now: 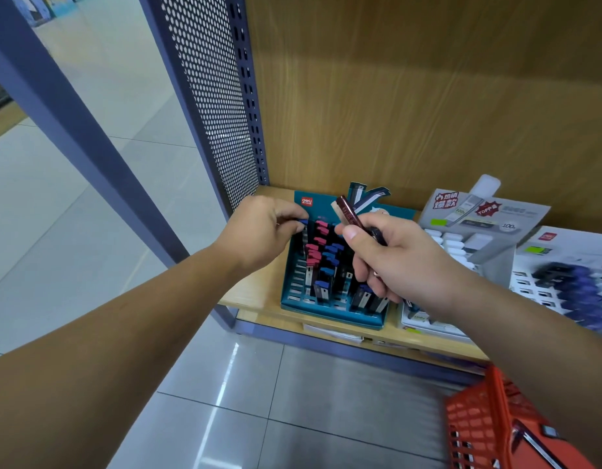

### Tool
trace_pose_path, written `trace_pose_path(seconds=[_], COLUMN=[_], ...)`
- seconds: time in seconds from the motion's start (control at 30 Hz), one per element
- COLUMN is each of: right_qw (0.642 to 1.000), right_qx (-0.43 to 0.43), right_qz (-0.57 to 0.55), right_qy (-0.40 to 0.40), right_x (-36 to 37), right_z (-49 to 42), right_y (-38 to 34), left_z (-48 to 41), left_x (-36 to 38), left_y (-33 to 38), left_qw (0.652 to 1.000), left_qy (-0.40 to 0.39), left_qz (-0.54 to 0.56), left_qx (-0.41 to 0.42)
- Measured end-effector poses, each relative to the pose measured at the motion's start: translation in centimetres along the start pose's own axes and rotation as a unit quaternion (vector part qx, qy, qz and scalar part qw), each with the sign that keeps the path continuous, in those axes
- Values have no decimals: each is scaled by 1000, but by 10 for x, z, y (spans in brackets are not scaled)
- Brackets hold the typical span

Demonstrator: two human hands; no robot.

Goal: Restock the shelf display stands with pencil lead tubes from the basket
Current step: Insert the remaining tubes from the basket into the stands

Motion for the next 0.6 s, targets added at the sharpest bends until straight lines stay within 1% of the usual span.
trace_pose_path(seconds=[0.1,0.17,0.27,0.4,0.53,0.6], right_qw=[1000,1000,1000,1000,999,998], right_qx=[5,5,4,8,-1,-1], right_qz=[-3,-9,-19,-21,33,49], right_qy=[-8,-7,-11,-2,26,26], right_x=[-2,-3,-1,-2,-5,-3], right_z=[2,2,1,0,-2,-3], right_y=[0,1,1,5,9,10], left_z=[3,4,5,8,12,12], left_x=[1,2,2,-1,-1,-2], left_y=[2,3,3,3,1,1], left_qw=[999,999,1000,999,999,999], left_qy=[23,32,4,-31,-40,-36], left_qz=[-18,-25,2,26,31,24], left_qx=[17,14,-7,-13,-18,-20])
Point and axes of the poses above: each hand's wrist, its own z-axis away from the middle knuckle, its own x-axis out of the palm, y = z × x, the point moved 3 cm from there along -z, towards the middle knuckle, and after that the axes turned 2 degrees about -x, right-handed, at the moved point
